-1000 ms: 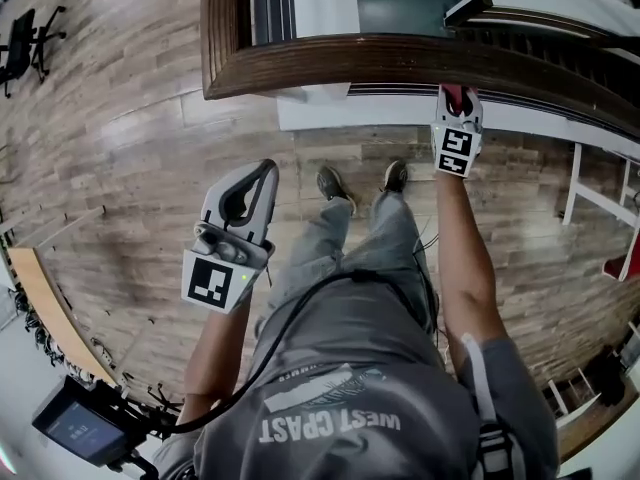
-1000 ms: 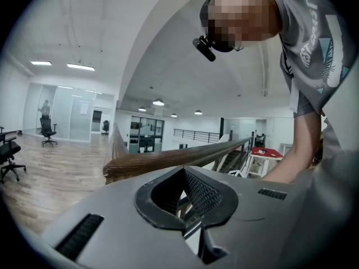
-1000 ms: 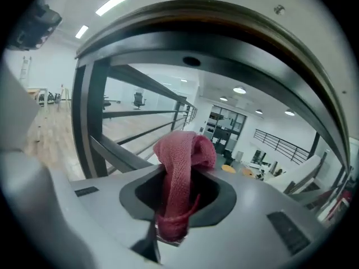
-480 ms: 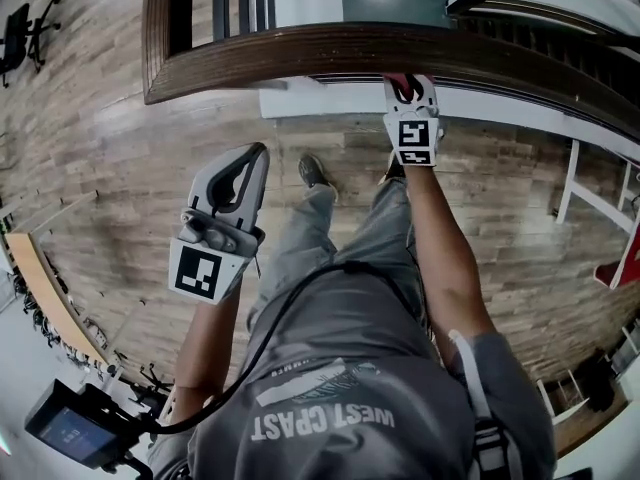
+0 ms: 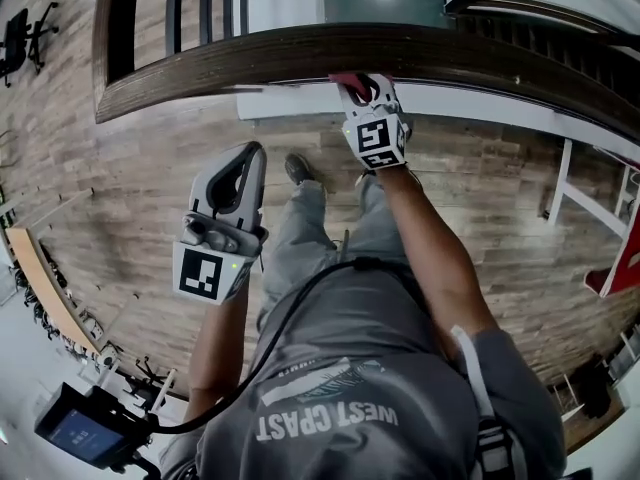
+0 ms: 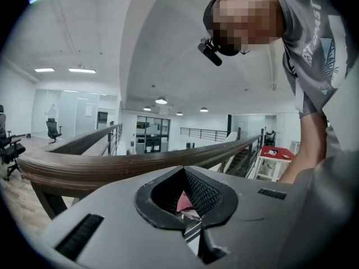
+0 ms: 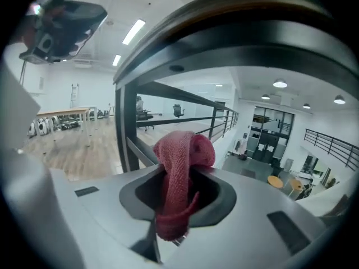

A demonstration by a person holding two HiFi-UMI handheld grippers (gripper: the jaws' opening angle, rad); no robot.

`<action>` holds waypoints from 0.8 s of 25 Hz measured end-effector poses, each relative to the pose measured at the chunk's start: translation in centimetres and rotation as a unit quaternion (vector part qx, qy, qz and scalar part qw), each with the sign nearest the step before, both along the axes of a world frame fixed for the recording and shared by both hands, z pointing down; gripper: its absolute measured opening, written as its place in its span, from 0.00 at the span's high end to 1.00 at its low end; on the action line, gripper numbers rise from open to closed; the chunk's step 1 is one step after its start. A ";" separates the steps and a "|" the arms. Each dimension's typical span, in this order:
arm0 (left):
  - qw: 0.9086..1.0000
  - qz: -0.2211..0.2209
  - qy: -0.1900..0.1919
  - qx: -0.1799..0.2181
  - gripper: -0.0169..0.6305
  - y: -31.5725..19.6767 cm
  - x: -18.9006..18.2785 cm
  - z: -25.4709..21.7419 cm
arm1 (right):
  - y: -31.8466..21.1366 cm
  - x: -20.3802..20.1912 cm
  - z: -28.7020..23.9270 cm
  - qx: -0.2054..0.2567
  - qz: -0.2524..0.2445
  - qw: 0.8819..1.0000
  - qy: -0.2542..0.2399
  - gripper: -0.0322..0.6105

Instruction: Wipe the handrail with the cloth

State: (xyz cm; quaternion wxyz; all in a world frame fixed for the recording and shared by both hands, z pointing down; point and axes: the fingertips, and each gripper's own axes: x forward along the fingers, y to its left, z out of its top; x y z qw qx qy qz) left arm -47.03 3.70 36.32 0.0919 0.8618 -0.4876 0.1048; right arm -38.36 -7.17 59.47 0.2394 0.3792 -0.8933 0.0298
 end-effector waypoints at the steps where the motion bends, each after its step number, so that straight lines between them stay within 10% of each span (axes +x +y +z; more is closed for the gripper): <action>1: 1.000 0.002 0.001 -0.002 0.96 -0.3 0.5 0.1 | -0.4 -0.6 0.3 -0.004 -0.006 1.000 -0.001 0.82; 12: 0.999 0.032 0.017 0.011 0.96 0.1 2.2 -0.7 | -3.1 25.9 0.1 -0.007 0.256 0.965 0.056 0.82; 20: 0.999 0.045 0.023 0.007 0.96 -0.6 3.4 0.0 | -2.2 6.0 0.2 -0.009 0.035 0.999 0.014 0.82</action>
